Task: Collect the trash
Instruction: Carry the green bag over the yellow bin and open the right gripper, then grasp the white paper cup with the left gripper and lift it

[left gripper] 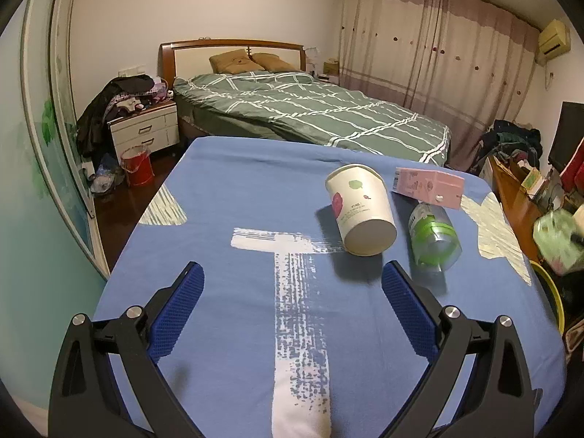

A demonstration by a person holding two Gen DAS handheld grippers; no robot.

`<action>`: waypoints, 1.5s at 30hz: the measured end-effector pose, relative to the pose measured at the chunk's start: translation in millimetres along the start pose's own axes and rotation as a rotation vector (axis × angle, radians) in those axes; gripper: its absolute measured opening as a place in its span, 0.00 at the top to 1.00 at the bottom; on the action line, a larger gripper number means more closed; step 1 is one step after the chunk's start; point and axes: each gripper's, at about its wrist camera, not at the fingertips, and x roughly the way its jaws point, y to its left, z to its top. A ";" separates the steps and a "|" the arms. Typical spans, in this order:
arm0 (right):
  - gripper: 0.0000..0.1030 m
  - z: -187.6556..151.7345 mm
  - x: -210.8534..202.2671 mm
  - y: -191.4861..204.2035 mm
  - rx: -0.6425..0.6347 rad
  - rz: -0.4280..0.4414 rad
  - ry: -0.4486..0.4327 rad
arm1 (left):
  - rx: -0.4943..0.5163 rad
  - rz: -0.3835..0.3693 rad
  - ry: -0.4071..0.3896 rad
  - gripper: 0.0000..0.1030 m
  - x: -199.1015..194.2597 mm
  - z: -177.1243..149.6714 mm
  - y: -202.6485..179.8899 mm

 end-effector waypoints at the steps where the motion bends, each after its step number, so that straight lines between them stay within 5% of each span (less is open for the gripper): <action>1: 0.96 -2.8 5.6 -13.3 0.018 -0.016 0.013 | 0.005 0.001 0.000 0.07 0.4 0.0 -0.7; 5: 0.95 -21.0 28.3 -59.1 0.082 -0.083 0.080 | 0.023 0.008 0.003 0.07 2.5 -1.1 -4.2; 10: 0.56 -30.7 34.8 -71.3 0.104 -0.147 0.065 | 0.039 0.013 0.016 0.07 7.5 -2.6 -7.9; 19: 0.55 -38.3 11.8 -17.0 0.034 -0.088 -0.097 | 0.092 0.025 0.017 0.07 12.0 -5.3 -21.0; 26: 0.50 -60.6 10.7 49.0 -0.137 -0.035 -0.195 | 0.229 0.023 0.101 0.07 22.2 -1.0 -64.3; 34: 0.44 -62.2 0.0 52.7 -0.139 0.018 -0.236 | 0.297 0.103 0.098 0.07 45.1 34.6 -95.4; 45: 0.40 -61.8 -1.7 50.5 -0.130 0.033 -0.233 | 0.260 0.151 0.242 0.11 111.2 65.4 -106.4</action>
